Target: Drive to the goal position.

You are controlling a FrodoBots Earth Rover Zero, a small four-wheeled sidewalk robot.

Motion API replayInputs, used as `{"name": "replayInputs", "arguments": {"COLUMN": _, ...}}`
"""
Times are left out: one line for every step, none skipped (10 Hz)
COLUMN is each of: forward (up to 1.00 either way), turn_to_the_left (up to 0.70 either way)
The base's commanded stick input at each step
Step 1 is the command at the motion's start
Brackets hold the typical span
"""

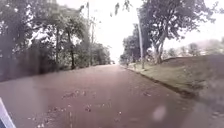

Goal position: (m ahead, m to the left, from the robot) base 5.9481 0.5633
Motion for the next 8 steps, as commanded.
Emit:
{"name": "replayInputs", "arguments": {"forward": 0.85, "turn_to_the_left": 0.0}}
{"name": "replayInputs", "arguments": {"forward": 0.85, "turn_to_the_left": 0.0}}
{"name": "replayInputs", "arguments": {"forward": 0.85, "turn_to_the_left": 0.0}}
{"name": "replayInputs", "arguments": {"forward": 0.85, "turn_to_the_left": 0.0}}
{"name": "replayInputs", "arguments": {"forward": 0.85, "turn_to_the_left": 0.0}}
{"name": "replayInputs", "arguments": {"forward": 0.85, "turn_to_the_left": 0.0}}
{"name": "replayInputs", "arguments": {"forward": 0.85, "turn_to_the_left": 0.0}}
{"name": "replayInputs", "arguments": {"forward": 0.85, "turn_to_the_left": 0.0}}
